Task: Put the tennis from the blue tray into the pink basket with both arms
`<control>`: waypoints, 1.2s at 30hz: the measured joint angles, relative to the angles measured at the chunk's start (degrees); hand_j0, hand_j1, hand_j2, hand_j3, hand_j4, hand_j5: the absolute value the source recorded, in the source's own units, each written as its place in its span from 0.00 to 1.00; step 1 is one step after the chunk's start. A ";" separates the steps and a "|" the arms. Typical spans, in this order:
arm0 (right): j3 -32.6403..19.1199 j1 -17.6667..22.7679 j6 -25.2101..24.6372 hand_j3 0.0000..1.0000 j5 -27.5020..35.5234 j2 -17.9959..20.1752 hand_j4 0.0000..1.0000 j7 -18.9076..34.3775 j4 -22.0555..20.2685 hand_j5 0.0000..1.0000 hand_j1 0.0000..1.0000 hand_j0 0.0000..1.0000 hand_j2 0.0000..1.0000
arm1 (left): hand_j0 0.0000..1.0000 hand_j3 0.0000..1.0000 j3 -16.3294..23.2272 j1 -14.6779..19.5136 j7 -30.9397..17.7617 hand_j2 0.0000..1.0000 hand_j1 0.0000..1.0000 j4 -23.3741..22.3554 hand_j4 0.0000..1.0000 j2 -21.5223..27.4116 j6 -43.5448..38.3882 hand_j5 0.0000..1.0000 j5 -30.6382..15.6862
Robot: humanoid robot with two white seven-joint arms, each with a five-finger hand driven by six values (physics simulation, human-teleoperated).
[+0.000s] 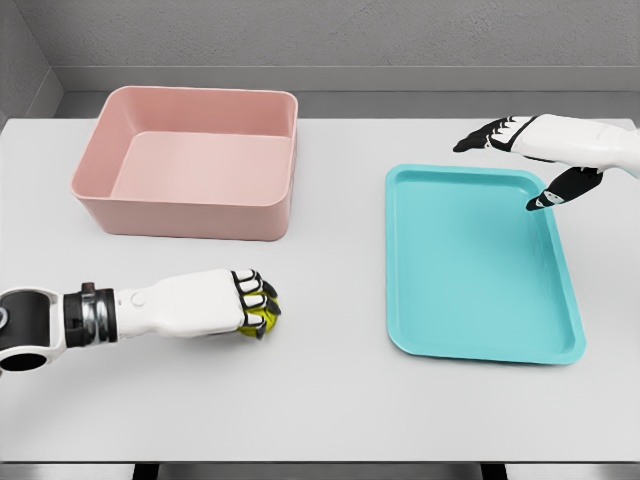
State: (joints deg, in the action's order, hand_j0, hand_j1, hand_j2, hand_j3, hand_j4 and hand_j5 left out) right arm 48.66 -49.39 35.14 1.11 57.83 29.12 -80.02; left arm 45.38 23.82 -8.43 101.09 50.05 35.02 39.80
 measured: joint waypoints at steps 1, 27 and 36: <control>0.00 0.09 0.00 1.00 -0.01 -0.02 1.00 0.00 0.00 1.00 1.00 1.00 1.00 | 0.39 0.39 -0.11 0.09 0.04 0.39 0.39 0.02 0.39 0.00 0.00 0.39 -0.04; -1.70 0.35 0.00 1.00 0.00 2.55 1.00 0.00 0.13 1.00 1.00 1.00 1.00 | 0.38 0.38 -4.18 4.39 4.62 0.38 0.38 0.07 0.38 2.20 -0.04 0.38 -3.58; -1.69 0.35 0.00 1.00 0.01 3.04 1.00 0.00 0.06 1.00 1.00 1.00 1.00 | 0.38 0.38 -6.12 5.89 5.57 0.38 0.38 0.07 0.38 3.99 -0.03 0.38 -5.59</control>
State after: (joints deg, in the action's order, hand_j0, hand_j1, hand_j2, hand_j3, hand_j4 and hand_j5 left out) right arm 46.97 -49.04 35.14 1.12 60.87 29.12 -79.96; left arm 39.27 29.71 -2.86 101.16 54.04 34.99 34.21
